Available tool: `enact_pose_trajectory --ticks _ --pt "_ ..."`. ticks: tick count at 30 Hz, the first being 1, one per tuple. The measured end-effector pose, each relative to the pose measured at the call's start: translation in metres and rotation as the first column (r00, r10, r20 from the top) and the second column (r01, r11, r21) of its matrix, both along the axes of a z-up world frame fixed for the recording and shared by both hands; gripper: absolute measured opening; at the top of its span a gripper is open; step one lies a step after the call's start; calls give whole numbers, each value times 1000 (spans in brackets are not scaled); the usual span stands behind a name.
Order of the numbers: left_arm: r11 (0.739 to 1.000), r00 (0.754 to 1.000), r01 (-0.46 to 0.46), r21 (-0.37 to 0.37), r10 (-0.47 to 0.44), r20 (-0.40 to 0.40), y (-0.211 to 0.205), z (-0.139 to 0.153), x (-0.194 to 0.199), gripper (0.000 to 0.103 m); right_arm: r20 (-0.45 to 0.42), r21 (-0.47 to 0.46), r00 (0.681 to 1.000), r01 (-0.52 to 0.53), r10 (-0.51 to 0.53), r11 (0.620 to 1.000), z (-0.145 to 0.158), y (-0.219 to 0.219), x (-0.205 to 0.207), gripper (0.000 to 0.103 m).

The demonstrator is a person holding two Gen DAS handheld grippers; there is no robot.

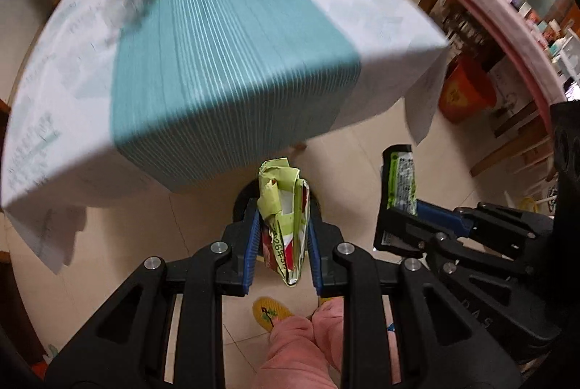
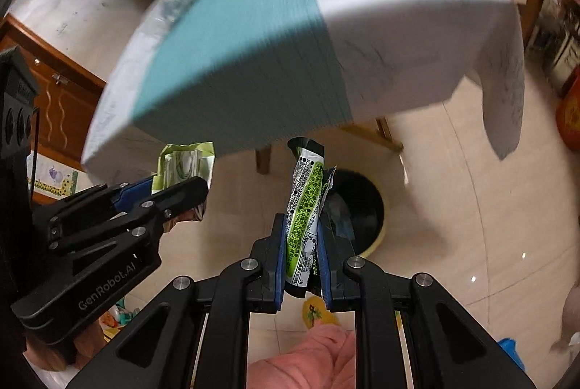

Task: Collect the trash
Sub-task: 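Carry both held wrappers in both grippers over the trash bin, then open both grippers to drop the wrappers into the bin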

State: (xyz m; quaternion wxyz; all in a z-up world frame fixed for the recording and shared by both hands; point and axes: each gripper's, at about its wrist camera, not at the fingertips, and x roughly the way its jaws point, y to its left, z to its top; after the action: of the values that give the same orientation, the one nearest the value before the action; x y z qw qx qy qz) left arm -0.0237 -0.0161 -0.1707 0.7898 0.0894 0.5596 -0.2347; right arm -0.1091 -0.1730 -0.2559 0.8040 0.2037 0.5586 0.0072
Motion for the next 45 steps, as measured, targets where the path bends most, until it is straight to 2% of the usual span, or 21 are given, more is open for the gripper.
enact_pose_trajectory --ticks 7,17,25,34,38,40,42,45 --pt "998 999 -44 37 45 -21 -19 -64 5 20 -35 32 999 41 -40 999 -60 -24 2 15" --pt "997 998 -53 57 54 -26 -39 -116 14 21 -72 69 996 64 -59 996 -117 -31 9 15" --pt "994 994 -94 58 97 -49 -33 -167 21 21 -99 86 993 77 -69 993 -168 -34 25 15" --pt "989 986 -142 45 146 -84 -22 -215 27 28 -141 87 989 62 -49 994 -215 -24 51 15" --pt "988 985 -142 61 147 -86 -19 -231 30 36 -158 101 987 53 -37 994 -229 -18 57 17" --pt "987 984 -138 84 146 -98 -19 -241 32 44 -171 99 985 48 -31 994 -236 -16 61 17" --pt "985 984 -141 101 151 -94 -16 -247 32 61 -185 96 982 44 -25 994 -243 -13 65 18" --pt "984 984 -151 96 160 -82 -13 -255 35 68 -189 101 982 35 -16 994 -248 -10 69 22"
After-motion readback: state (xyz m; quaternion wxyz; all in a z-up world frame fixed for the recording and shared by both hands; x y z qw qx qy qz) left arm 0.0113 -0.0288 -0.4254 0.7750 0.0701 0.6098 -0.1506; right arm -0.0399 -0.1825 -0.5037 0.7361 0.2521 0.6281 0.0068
